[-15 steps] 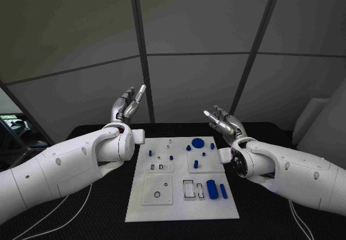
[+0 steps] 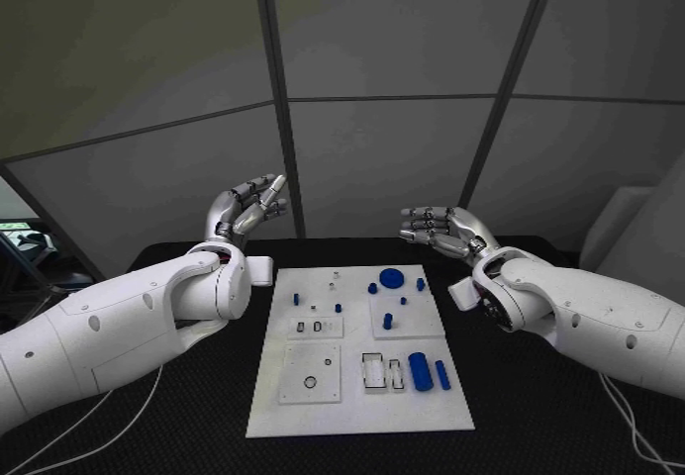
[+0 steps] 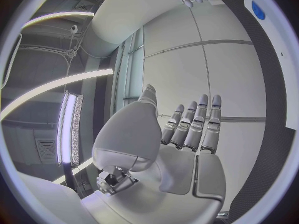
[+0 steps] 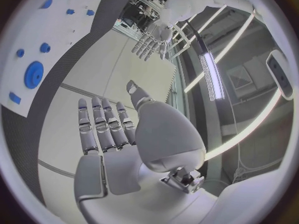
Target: Assemble the parts on the task board
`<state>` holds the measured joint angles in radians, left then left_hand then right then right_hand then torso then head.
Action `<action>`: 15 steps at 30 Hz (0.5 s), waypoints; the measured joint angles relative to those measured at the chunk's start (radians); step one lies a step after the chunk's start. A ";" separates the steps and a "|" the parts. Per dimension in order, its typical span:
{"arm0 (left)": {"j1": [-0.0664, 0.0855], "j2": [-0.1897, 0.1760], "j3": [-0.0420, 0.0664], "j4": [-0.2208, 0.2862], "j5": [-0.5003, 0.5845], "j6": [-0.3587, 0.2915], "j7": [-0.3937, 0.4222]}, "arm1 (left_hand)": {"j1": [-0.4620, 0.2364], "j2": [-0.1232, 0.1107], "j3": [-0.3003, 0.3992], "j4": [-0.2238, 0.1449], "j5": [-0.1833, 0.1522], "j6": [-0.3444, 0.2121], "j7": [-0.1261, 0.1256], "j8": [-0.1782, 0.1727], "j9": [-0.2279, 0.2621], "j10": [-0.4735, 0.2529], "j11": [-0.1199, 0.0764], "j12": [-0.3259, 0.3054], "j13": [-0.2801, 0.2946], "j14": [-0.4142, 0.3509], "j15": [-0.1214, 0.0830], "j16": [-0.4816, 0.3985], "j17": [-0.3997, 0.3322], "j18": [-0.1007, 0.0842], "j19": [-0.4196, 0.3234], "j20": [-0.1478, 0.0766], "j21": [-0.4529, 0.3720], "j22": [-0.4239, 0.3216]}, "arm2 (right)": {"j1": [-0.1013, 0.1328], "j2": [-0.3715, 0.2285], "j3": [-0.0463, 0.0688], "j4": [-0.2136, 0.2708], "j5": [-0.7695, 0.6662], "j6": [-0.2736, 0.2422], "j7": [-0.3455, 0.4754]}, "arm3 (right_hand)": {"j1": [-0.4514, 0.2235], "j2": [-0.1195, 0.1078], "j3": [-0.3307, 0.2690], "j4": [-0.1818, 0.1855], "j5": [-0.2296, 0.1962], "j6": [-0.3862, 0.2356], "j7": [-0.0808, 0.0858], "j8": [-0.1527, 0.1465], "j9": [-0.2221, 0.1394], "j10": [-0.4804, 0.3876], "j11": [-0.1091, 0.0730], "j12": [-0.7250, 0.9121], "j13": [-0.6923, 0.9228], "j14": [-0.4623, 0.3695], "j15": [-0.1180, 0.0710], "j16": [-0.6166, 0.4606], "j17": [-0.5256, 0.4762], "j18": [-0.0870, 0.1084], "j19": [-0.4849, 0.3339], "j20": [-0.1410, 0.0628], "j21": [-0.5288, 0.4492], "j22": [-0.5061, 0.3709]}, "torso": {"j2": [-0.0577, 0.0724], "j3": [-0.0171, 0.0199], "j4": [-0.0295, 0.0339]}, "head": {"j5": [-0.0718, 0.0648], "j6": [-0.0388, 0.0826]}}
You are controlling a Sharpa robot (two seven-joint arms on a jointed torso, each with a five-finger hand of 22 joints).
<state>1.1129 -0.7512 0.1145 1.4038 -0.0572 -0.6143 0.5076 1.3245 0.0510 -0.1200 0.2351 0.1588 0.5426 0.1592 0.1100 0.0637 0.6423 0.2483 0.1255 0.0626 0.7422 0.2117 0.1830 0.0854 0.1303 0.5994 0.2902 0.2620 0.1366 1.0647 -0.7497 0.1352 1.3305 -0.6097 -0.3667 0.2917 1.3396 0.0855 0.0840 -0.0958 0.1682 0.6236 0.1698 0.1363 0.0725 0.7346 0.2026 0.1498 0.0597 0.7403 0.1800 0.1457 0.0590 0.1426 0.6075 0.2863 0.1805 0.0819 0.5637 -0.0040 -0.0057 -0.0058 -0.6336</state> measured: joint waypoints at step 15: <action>0.000 -0.100 0.000 0.136 -0.054 0.061 -0.017 | 0.080 0.014 0.026 -0.073 0.000 0.418 0.049 0.042 0.004 0.420 -0.093 0.026 0.008 0.386 -0.105 0.012 0.040 0.002 0.329 -0.073 0.091 0.007 | 0.096 0.036 -0.002 -0.053 -0.486 0.059 -0.058 | 0.019 -0.037 0.102 -0.059 0.001 0.315 0.018 0.005 -0.002 0.345 -0.062 -0.039 0.002 0.386 -0.077 0.023 0.023 0.029 0.300 -0.065 0.087 0.002 | 0.069 0.0004 0.0042 | 0.008 0.022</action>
<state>1.1129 -0.8514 0.1144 1.5400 -0.1114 -0.5528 0.4908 1.4045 0.0647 -0.0937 0.1625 0.1587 0.9601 0.2084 0.1518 0.0681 1.0619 0.1555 0.1517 0.0704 1.1286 0.1067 0.1947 0.1255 0.1321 0.9282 0.2176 0.3526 0.1437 1.1610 -0.7132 0.1333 1.2775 -1.0954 -0.3073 0.2337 1.3589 0.0483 0.1860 -0.1552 0.1688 0.9385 0.1880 0.1412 0.0707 1.0801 0.1408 0.1105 0.0618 1.1266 0.1033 0.1684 0.0818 0.1716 0.9077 0.2211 0.2674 0.0835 0.6324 -0.0036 -0.0014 0.0026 -0.6118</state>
